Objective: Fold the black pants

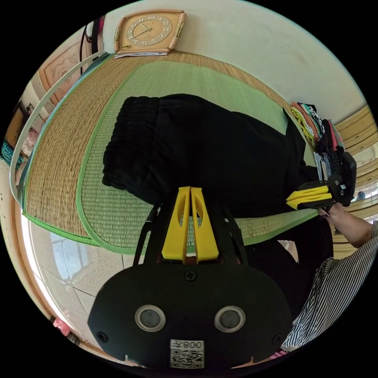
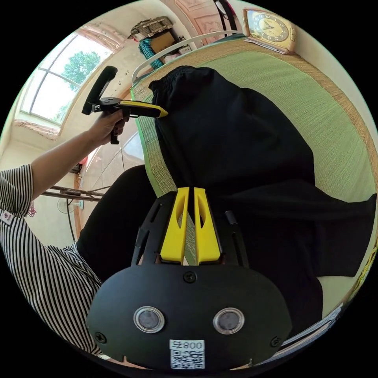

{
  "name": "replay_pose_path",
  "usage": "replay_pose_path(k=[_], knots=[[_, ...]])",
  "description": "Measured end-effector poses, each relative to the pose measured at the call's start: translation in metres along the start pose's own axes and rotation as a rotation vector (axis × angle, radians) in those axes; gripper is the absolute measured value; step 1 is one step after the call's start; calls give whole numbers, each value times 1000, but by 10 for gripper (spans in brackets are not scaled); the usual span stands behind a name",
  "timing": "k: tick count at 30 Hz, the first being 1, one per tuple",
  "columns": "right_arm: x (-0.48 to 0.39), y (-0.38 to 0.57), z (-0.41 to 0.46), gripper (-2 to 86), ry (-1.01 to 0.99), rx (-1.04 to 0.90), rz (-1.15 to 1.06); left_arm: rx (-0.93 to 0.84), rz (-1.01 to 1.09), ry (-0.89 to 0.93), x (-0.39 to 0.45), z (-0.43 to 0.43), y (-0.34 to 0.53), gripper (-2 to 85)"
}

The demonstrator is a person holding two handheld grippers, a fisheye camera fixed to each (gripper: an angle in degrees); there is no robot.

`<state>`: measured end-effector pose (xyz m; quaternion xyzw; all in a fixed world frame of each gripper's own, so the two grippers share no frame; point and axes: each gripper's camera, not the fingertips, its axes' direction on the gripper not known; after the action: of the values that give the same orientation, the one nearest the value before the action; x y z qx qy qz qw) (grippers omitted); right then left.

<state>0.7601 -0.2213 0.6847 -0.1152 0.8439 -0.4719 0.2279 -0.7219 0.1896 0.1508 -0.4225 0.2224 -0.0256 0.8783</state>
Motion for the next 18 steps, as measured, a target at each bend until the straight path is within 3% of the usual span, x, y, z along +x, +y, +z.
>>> replay_pose_path(k=[5, 9, 14, 18], knots=[[36, 27, -14, 2, -33, 84, 87, 35, 6, -53, 17, 11, 8, 2], [66, 37, -11, 1, -40, 111, 127, 113, 54, 39, 44, 15, 13, 2], [91, 49, 25, 2, -5, -17, 149, -53, 119, 96, 80, 66, 11, 3], [108, 67, 17, 4, -57, 48, 152, 18, 73, 179, 84, 69, 10, 8]])
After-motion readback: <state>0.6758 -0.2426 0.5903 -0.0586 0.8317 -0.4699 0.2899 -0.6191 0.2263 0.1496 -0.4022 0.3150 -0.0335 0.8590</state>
